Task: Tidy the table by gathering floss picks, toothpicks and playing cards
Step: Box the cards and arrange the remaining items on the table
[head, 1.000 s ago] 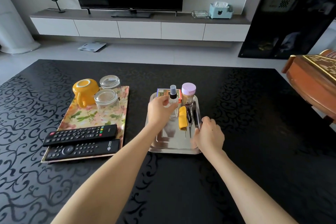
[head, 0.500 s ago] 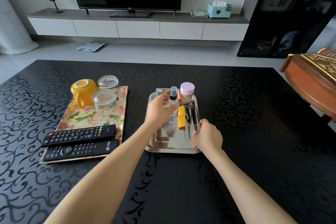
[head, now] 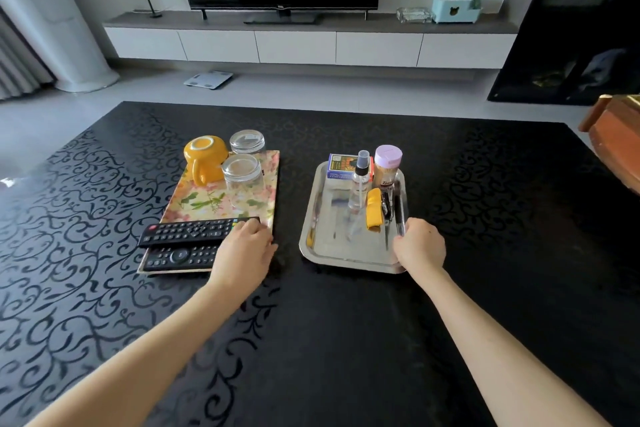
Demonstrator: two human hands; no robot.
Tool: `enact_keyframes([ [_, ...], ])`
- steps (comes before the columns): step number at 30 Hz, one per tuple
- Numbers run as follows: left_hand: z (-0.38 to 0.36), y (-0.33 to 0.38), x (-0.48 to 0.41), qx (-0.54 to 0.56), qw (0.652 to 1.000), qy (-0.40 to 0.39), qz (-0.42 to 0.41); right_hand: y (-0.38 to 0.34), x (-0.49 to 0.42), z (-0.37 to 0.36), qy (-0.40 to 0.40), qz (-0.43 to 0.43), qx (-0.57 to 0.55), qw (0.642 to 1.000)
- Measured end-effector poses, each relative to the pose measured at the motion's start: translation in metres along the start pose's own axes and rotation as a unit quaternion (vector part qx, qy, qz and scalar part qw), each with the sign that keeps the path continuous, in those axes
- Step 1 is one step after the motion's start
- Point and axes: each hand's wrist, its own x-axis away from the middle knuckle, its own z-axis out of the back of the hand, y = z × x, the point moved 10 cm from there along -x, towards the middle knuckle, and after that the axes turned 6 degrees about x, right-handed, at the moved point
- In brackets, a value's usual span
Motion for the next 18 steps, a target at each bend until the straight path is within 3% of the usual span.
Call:
enact_keyframes([
  [5,-0.02,-0.001,0.035,-0.102,0.983,-0.09,-0.123,-0.011,-0.003,0.0,-0.002,0.012,0.016,1.0],
  [11,-0.02,0.005,0.039,-0.214,0.961,-0.094,-0.145,-0.016,0.0,-0.002,-0.003,0.018,0.023,1.0],
  [18,-0.029,-0.009,0.044,-0.262,0.949,-0.101,-0.143,-0.027,0.009,-0.01,-0.004,0.032,0.017,0.999],
])
